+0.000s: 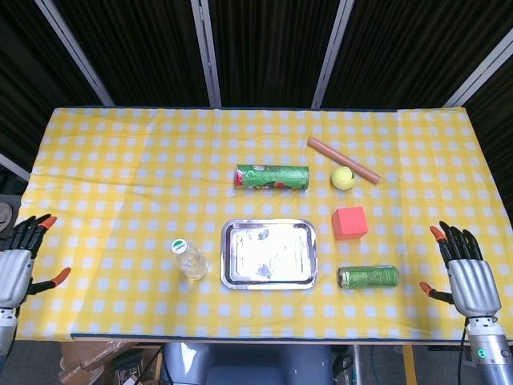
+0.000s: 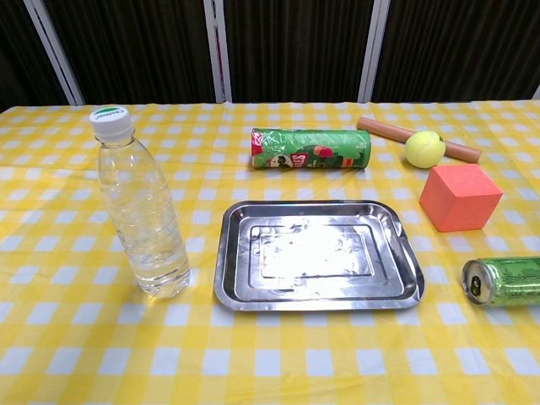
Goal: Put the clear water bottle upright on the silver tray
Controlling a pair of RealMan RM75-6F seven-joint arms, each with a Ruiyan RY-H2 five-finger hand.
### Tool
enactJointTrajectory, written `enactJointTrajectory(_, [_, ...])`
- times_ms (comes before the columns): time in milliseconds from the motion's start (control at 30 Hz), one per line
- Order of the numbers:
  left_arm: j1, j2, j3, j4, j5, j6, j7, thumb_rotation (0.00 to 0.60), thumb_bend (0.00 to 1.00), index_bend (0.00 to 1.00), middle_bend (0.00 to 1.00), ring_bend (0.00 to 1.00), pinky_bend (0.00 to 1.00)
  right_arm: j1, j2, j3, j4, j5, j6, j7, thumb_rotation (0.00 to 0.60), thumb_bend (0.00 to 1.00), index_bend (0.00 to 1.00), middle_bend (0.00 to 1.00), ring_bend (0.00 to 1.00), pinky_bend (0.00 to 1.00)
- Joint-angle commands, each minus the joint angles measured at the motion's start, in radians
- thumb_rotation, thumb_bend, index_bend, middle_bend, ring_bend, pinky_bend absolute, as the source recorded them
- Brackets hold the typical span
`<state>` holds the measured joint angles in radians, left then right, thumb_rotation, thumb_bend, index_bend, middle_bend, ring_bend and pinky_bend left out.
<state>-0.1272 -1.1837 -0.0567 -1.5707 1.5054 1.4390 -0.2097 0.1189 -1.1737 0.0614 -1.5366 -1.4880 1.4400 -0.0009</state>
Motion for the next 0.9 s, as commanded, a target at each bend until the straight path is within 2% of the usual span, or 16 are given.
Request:
enactJointTrajectory(33, [-0.115, 0.017, 0.02, -0.169, 0.021, -0.23, -0.461, 0.6, 0.23, 0.1, 0.06, 0.0, 0.0, 0.0, 0.005, 0.001, -0.006, -0.006, 0.004, 0.008, 0.6, 0.05, 0.01, 0.0, 0.0, 0.0])
enactJointTrajectory(133, [-0.16, -0.002, 0.02, -0.176, 0.021, -0.303, -0.515, 0.6, 0.21, 0.1, 0.06, 0.0, 0.0, -0.002, 0.008, 0.004, -0.004, -0.003, 0.007, 0.02, 0.6, 0.05, 0.01, 0.0, 0.0, 0.0])
enactJointTrajectory(333, [-0.201, -0.096, 0.018, -0.163, -0.018, -0.363, -0.415, 0.6, 0.21, 0.1, 0.06, 0.0, 0.0, -0.005, 0.019, 0.007, -0.002, 0.0, 0.008, 0.05, 0.6, 0.05, 0.01, 0.0, 0.0, 0.0])
enactJointTrajectory(567, [-0.244, -0.207, 0.013, -0.141, -0.052, -0.418, -0.373, 0.6, 0.21, 0.1, 0.06, 0.0, 0.0, -0.006, 0.027, 0.004, -0.007, -0.009, 0.009, 0.072, 0.6, 0.05, 0.01, 0.0, 0.0, 0.0])
enactJointTrajectory(900, [-0.314, -0.39, -0.03, -0.104, -0.118, -0.461, -0.247, 0.6, 0.21, 0.1, 0.06, 0.0, 0.0, -0.012, 0.046, 0.006, -0.015, -0.012, 0.018, 0.115, 0.6, 0.05, 0.01, 0.0, 0.0, 0.0])
